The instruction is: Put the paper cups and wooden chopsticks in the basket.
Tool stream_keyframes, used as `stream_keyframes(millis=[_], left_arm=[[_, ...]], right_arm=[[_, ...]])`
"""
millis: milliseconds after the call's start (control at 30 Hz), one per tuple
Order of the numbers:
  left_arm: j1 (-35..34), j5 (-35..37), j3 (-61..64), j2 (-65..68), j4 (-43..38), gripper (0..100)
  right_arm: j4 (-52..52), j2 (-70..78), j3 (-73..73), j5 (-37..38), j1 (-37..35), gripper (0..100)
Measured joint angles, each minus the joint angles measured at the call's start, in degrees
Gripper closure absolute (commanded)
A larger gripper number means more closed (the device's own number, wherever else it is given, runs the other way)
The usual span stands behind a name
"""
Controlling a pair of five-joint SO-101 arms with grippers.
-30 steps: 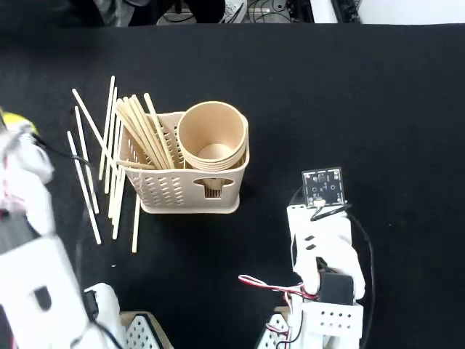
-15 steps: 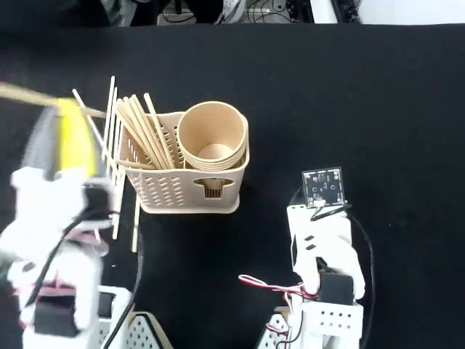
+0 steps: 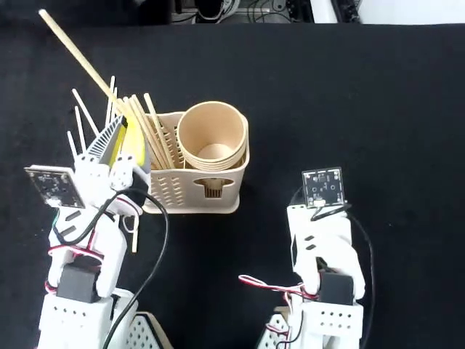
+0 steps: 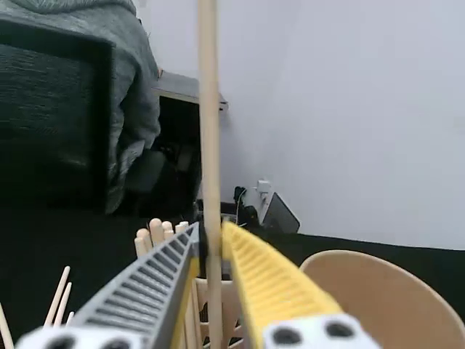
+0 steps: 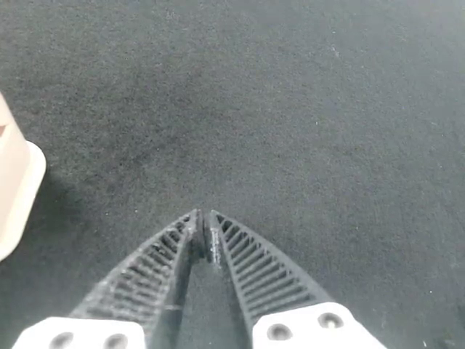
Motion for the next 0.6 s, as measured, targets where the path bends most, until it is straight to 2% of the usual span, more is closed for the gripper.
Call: stream_keyframes(millis=[200,433,600], left_arm=[[0.0,-0.1,-1.4,0.0,7.0,85],[-0.6,-0.1,-14.0,0.0,22.0,85],[-11.9,-0.1,-28.3,1.1,31.9,85]], right_arm=[[0.0,0.0,0.0,0.0,0.0,97.2],[0.0,0.0,0.0,0.0,0.0,97.2],[0.0,0.0,0.0,0.0,0.0,97.2]])
